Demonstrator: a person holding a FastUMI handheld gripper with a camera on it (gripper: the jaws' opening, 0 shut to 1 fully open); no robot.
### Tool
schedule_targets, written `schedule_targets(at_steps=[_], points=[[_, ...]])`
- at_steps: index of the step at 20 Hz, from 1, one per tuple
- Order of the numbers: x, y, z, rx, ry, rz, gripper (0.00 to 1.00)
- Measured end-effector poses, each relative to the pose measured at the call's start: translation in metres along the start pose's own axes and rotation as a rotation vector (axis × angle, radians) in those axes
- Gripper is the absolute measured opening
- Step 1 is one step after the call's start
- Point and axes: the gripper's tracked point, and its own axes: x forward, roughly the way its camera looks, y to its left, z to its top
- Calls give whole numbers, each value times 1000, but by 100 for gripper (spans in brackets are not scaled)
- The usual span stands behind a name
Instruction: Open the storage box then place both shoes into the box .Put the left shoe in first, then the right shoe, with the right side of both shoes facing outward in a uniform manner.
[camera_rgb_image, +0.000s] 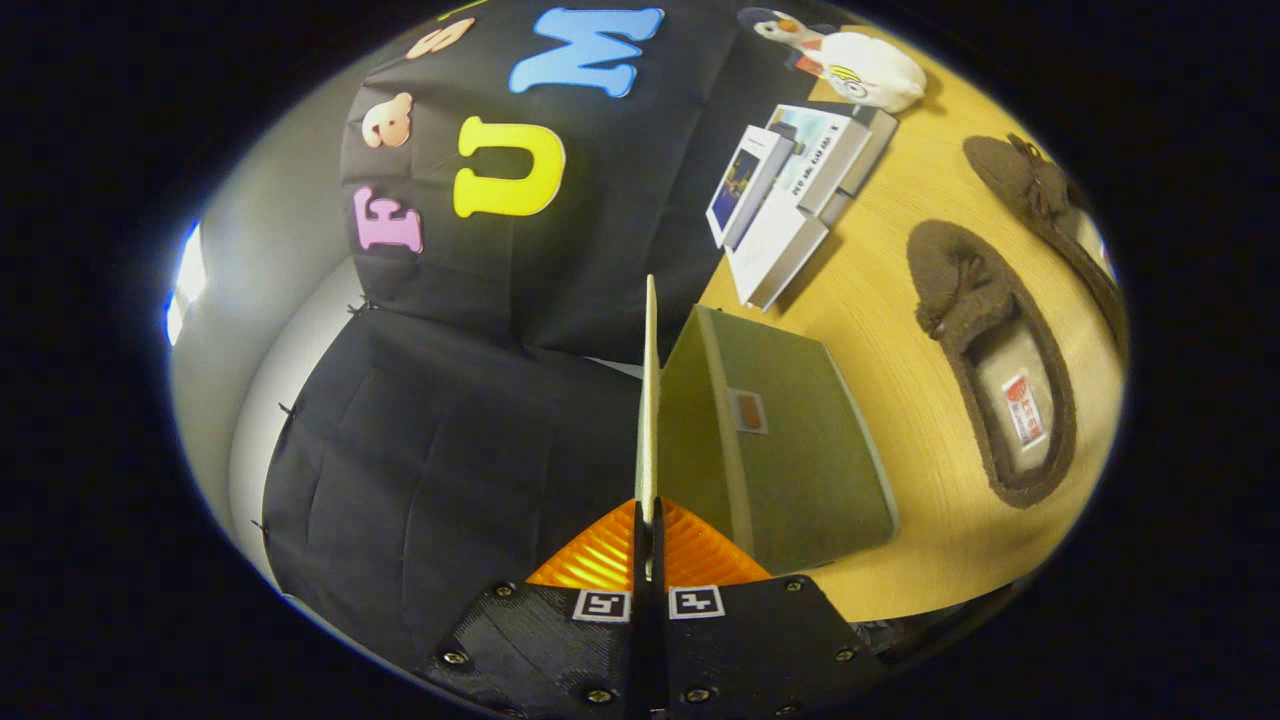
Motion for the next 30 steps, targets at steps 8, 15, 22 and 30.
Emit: schedule_targets(at_steps=[8,15,22,30], points=[[26,74,-9,-203,-6,40,0],[64,121,-33,-382,34,40,0],[103,146,-63,-551,72,30,0],[144,148,-115,-674,171,48,8]])
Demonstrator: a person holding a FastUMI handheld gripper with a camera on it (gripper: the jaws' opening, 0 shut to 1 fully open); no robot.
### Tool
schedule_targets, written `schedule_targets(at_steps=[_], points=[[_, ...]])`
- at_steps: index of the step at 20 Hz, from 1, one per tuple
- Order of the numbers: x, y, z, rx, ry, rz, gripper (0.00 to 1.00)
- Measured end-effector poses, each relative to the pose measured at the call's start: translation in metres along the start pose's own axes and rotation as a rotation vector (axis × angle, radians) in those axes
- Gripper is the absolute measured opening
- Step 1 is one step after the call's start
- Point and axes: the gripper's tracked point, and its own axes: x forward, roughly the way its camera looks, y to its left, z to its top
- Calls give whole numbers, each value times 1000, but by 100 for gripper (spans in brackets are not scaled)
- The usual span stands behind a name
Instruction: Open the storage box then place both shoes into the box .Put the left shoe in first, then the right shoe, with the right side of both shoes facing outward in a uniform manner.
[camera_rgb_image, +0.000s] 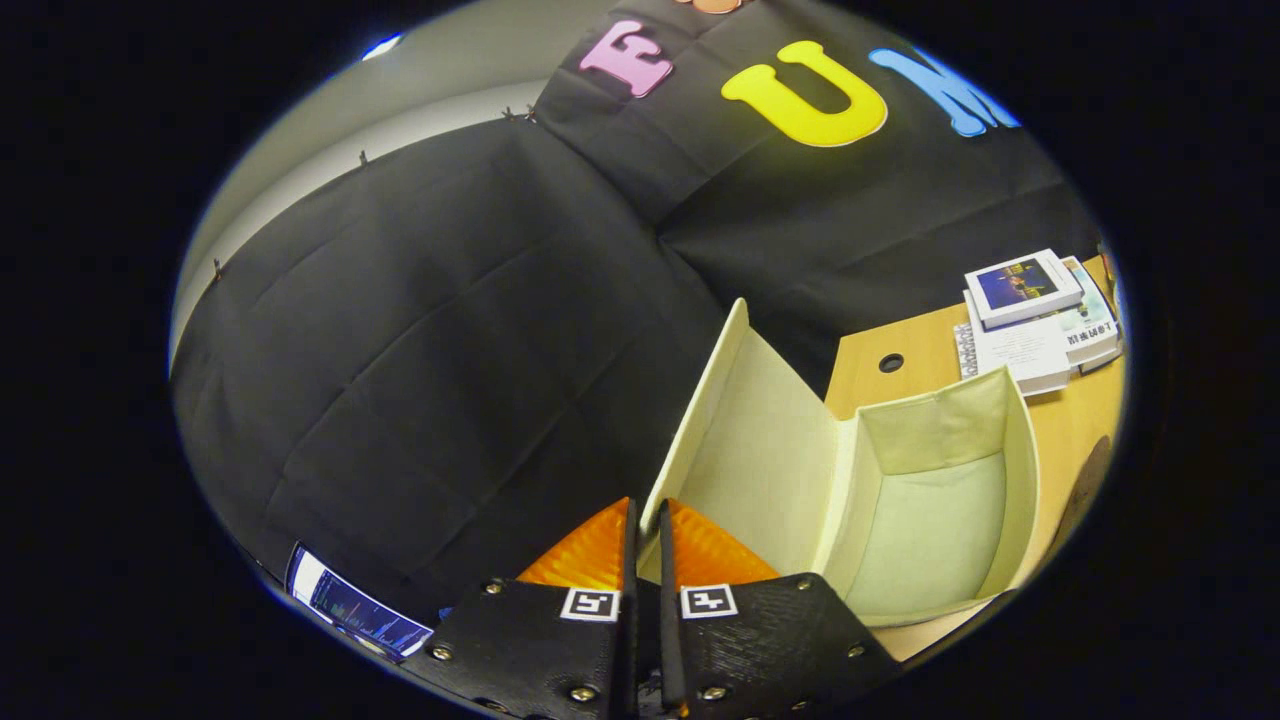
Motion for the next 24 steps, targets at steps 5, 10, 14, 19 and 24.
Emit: schedule_targets(at_steps=[5,10,14,19,24], points=[[34,25,-20,-62,51,32,15],[40,11,-18,-95,47,8,49],[19,-13,-4,-162,16,-59,96],[-19,-59,19,-210,-38,-172,96],[-61,-111,29,-206,-47,-281,96]])
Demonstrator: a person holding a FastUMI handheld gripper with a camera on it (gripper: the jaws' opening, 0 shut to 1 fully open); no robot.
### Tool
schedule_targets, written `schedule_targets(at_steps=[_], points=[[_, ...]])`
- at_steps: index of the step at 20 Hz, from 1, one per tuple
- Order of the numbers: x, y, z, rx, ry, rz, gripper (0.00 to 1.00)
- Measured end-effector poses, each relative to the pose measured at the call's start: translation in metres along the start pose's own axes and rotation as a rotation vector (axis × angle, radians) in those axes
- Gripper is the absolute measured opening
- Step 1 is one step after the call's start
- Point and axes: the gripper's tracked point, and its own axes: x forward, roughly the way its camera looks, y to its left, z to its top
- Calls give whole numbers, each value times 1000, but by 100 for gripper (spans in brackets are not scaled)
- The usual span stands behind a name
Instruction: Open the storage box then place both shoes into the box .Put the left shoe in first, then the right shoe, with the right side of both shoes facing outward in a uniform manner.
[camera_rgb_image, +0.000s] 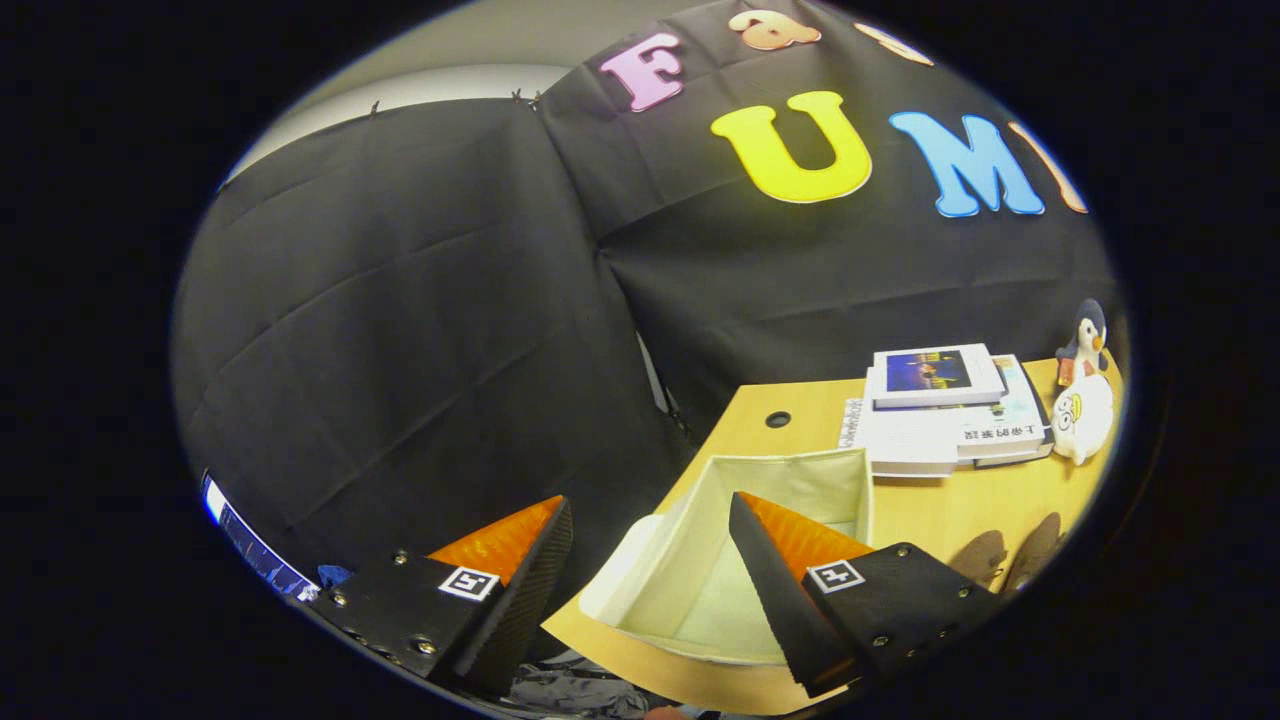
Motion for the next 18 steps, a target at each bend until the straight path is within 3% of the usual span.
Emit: schedule_targets(at_steps=[10,18], points=[[-54,-124,-7,38,32,-187,97],[-75,-195,-31,54,68,-293,96]])
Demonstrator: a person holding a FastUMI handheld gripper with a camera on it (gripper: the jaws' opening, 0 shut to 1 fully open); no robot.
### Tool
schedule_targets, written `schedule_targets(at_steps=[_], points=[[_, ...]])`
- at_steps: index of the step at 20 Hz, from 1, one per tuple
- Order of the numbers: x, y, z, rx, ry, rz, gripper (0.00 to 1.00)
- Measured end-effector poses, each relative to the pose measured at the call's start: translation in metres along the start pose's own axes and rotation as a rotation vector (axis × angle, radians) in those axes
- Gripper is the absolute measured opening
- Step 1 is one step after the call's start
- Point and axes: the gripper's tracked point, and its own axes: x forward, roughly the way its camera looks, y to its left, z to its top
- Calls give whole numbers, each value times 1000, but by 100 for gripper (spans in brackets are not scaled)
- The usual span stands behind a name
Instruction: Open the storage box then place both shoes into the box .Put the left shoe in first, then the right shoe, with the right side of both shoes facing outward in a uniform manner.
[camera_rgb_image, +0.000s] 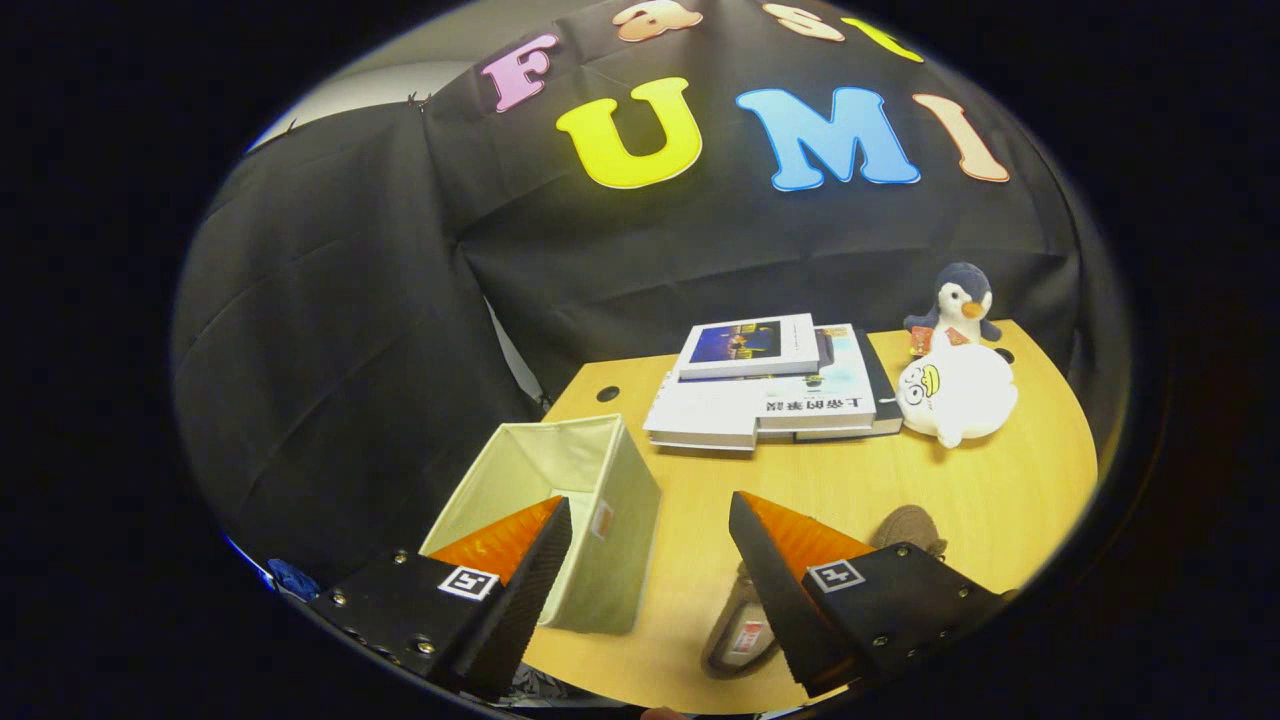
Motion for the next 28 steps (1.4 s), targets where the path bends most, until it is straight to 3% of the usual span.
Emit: schedule_targets(at_steps=[13,28], points=[[22,-81,-67,15,89,-112,97],[36,-120,-153,51,287,-143,97]])
